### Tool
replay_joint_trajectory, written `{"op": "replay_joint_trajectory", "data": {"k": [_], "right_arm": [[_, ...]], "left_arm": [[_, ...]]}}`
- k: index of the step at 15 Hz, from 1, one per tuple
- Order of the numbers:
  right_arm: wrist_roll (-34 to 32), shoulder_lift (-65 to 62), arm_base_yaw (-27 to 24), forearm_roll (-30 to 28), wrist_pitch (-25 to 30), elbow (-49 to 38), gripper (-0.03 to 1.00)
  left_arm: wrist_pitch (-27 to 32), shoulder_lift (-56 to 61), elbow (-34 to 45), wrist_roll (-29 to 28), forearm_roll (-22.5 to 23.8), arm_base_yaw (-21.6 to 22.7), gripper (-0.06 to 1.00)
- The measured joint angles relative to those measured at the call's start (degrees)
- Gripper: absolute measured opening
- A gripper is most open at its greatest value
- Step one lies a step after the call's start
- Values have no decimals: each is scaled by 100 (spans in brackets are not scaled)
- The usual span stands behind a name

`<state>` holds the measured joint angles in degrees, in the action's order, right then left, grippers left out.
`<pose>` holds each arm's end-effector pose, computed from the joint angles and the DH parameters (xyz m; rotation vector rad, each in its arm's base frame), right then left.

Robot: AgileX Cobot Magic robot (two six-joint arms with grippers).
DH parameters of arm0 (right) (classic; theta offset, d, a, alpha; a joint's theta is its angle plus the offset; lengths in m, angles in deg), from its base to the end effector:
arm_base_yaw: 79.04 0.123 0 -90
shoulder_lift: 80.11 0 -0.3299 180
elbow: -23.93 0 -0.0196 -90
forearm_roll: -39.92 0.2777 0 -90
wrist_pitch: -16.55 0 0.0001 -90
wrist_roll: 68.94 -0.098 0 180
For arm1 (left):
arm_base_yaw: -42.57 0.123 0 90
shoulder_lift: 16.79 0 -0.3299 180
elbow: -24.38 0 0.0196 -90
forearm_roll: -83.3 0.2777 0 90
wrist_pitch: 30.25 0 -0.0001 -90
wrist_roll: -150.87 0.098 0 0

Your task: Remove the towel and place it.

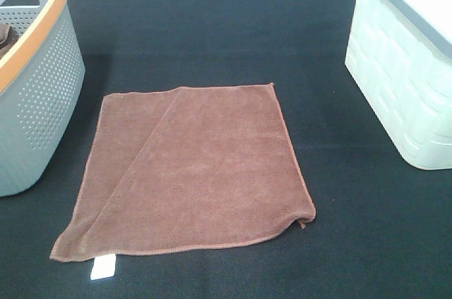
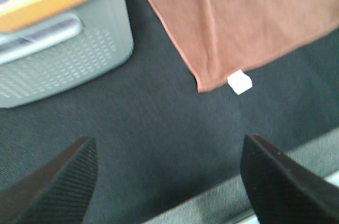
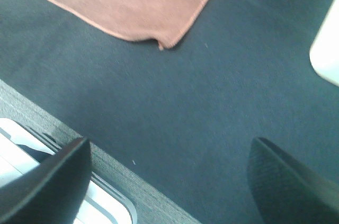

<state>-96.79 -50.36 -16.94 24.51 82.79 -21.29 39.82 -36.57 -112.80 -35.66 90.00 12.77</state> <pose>0.0385 0.0217 0.3043 -0.7464 2.3316 0.3615 0.0043 0.0099 0.3139 0.4573 2.2686 -0.1759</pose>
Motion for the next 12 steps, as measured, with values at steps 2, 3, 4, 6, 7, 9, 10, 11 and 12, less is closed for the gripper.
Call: {"op": "replay_joint_trajectory", "data": {"k": [2,3,4,6,7,9,10,11,12], "right_arm": [[0,-877,0,63,97,-258,76],[0,-1180,0,92,92,-258,76],[63,-1404,0,115,74,-258,76],[642,-1730,0,149,-74,-298,76],[951,-1753,0,189,-155,-298,76],[1432,-1753,0,367,-338,-344,76],[1690,-1753,0,550,-418,-395,76],[1908,-1753,0,710,-464,-424,76],[1954,-1753,0,745,-487,-430,76]], "left_arm": [[29,-6,344,315,-235,0,72],[29,11,355,384,-327,0,72],[29,11,355,418,-367,0,72],[-212,11,372,504,-424,0,72],[-447,11,372,527,-447,0,72],[-882,11,372,527,-556,0,72],[-1163,11,372,544,-636,0,72],[-1364,11,441,544,-670,0,72],[-1444,11,498,567,-762,0,72]]}}
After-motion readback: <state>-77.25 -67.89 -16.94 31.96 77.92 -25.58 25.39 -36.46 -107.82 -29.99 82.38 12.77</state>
